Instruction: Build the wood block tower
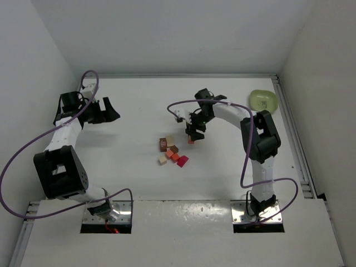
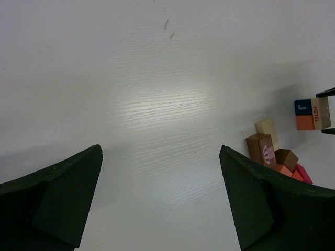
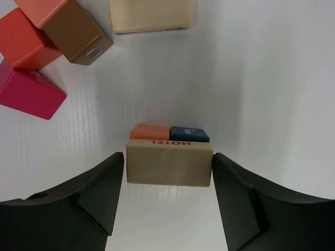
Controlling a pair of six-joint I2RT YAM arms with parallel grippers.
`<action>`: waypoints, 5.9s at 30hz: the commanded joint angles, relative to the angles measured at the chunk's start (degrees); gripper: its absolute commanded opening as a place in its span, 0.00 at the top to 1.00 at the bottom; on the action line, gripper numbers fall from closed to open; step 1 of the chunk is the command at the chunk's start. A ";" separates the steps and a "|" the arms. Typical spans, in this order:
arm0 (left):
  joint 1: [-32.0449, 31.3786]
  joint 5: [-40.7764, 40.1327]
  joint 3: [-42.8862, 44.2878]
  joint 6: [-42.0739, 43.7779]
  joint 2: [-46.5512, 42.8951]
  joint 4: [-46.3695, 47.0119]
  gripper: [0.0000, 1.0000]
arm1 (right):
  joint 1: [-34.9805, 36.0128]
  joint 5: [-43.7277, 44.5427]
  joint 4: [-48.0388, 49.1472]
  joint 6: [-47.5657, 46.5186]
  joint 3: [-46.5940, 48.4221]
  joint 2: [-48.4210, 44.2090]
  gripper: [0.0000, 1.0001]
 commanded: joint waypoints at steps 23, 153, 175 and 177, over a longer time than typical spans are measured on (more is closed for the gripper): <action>-0.62 -2.42 0.68 -3.13 -0.63 2.52 0.00 | 0.46 -9.44 10.56 21.45 6.39 -13.25 0.00; -6.42 -19.49 -0.55 -8.24 -0.55 5.77 0.00 | -0.69 31.86 12.33 85.81 -5.56 0.35 0.56; -6.42 -19.49 -1.07 -8.24 -0.55 5.77 0.00 | -1.57 31.33 12.94 84.66 -12.77 -4.83 0.64; -6.42 -19.49 -1.07 -8.24 -1.07 5.77 0.00 | -1.21 31.33 12.86 84.58 -12.86 -4.83 0.62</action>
